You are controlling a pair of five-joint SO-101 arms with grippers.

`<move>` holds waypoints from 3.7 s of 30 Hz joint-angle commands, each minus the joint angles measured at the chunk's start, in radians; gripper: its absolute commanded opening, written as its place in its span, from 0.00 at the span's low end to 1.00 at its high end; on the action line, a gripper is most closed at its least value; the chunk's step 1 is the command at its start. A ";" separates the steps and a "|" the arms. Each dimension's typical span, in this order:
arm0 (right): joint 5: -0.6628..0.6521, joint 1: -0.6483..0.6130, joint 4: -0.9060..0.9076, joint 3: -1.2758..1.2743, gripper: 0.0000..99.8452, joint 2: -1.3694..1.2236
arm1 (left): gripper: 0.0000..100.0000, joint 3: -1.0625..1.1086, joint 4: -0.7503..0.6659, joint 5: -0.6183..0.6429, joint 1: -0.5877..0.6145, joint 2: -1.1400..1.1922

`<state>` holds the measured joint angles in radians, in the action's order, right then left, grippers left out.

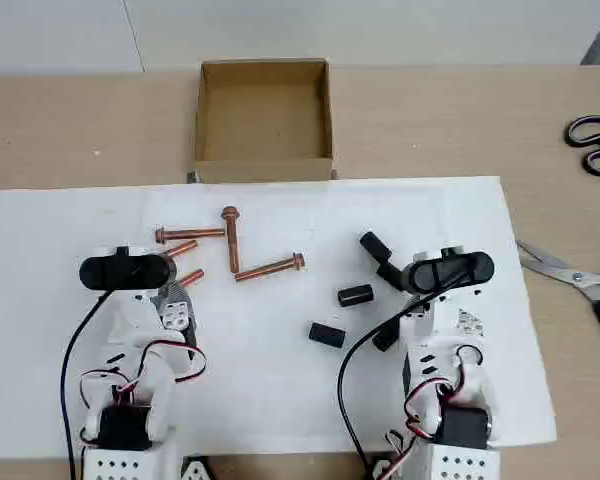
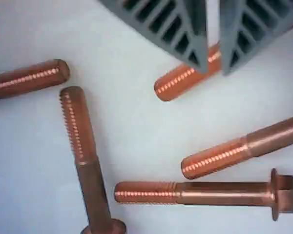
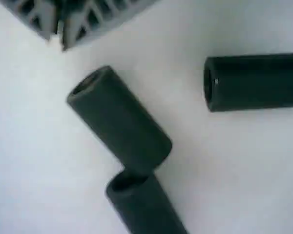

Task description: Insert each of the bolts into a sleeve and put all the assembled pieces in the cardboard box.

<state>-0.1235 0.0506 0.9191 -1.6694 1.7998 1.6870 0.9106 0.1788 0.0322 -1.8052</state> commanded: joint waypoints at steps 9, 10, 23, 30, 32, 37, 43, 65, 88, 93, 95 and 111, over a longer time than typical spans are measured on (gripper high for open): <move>-0.003 -0.004 0.004 -0.014 0.00 0.015 | 0.01 -0.005 -0.025 -0.003 0.002 -0.012; -0.003 -0.004 0.004 -0.014 0.00 0.015 | 0.01 -0.005 -0.025 -0.003 0.002 -0.012; -0.003 -0.004 0.004 -0.014 0.00 0.015 | 0.01 -0.005 -0.025 -0.003 0.002 -0.012; -0.003 -0.005 0.004 -0.014 0.00 0.015 | 0.01 -0.005 -0.025 -0.003 0.002 -0.012; -0.003 -0.005 0.004 -0.014 0.00 0.015 | 0.01 -0.005 -0.025 -0.003 0.002 -0.012; -0.003 -0.005 0.004 -0.014 0.00 0.015 | 0.01 -0.005 -0.025 -0.003 0.002 -0.012; -0.003 -0.007 0.002 -0.014 0.00 0.015 | 0.01 -0.005 -0.025 -0.003 0.002 -0.012; 0.002 -0.007 0.004 -0.014 0.00 0.015 | 0.01 -0.005 -0.025 -0.003 -0.143 -0.012; 0.002 -0.007 0.005 -0.014 0.00 0.015 | 0.01 -0.005 -0.023 -0.003 -0.057 -0.012; 0.003 -0.007 0.005 -0.014 0.00 0.015 | 0.01 -0.005 -0.015 -0.002 -0.058 -0.012; 0.017 -0.008 0.005 -0.012 0.00 0.015 | 0.01 -0.005 -0.040 0.000 -0.078 -0.012; 0.238 -0.070 0.162 0.287 0.00 0.013 | 0.01 -0.352 0.103 0.012 -0.100 -0.009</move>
<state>0.1281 -0.0077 1.0740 -1.4622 1.7998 1.4001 0.9950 0.1849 -0.0660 -1.8052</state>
